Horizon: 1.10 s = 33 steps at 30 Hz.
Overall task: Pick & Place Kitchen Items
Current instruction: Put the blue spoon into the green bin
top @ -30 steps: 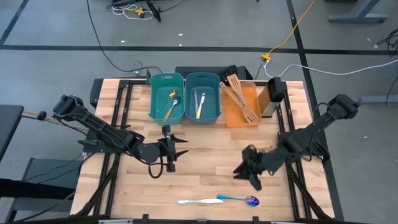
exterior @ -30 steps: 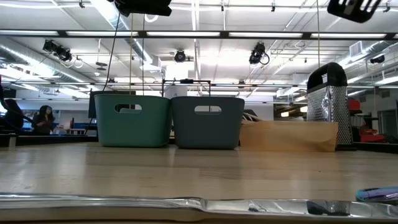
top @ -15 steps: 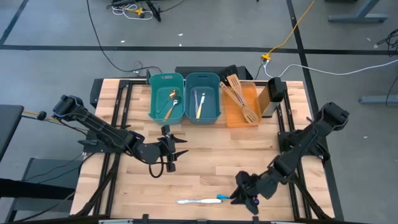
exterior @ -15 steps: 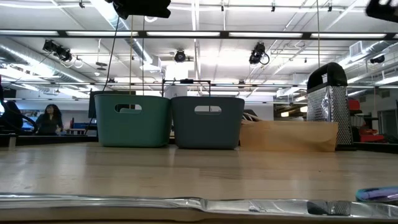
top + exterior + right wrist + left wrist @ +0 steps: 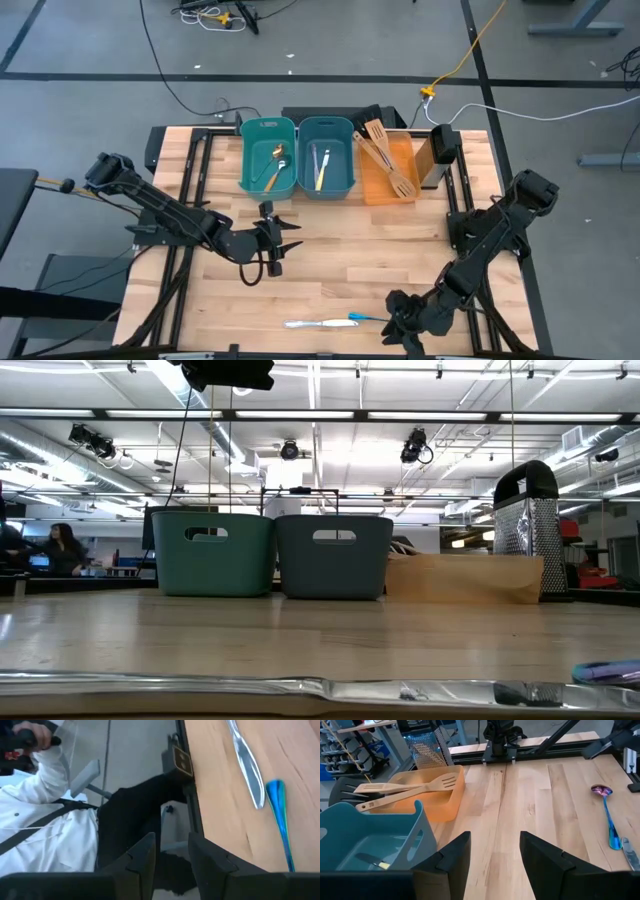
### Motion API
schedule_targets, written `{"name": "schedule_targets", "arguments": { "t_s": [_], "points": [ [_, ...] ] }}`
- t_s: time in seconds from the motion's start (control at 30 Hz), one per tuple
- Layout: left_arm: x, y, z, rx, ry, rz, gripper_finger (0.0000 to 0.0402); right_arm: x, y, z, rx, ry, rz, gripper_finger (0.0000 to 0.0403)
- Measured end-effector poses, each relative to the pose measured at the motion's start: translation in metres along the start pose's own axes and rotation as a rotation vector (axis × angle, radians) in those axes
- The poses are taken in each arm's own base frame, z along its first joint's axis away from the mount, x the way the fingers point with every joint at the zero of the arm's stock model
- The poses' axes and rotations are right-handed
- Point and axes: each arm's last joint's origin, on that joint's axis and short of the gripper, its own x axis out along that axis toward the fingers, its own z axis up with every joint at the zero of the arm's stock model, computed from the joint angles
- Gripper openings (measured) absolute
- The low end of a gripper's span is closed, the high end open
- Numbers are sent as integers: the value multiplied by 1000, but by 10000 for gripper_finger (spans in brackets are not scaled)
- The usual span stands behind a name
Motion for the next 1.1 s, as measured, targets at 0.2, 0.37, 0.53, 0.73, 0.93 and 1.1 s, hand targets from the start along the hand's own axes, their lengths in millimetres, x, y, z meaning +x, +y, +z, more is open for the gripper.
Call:
{"name": "schedule_targets", "arguments": {
  "t_s": [0.2,0.37,0.53,0.73,0.93,1.1],
  "points": [
    [0,0,0,0,0,0,177,-1,-10,-5,41,58,-96,127],
    [0,0,0,0,0,0,177,-1,-13,-6,50,64,-131,127],
    [0,0,0,0,0,0,177,-1,-13,-7,54,75,-132,113],
    [0,0,0,-19,1,0,177,9,11,2,3,72,-63,96],
    [0,0,0,-18,2,0,177,33,29,7,-48,193,-163,94],
    [0,0,-1,-20,5,1,177,45,39,9,-70,267,-286,94]
  ]
}}
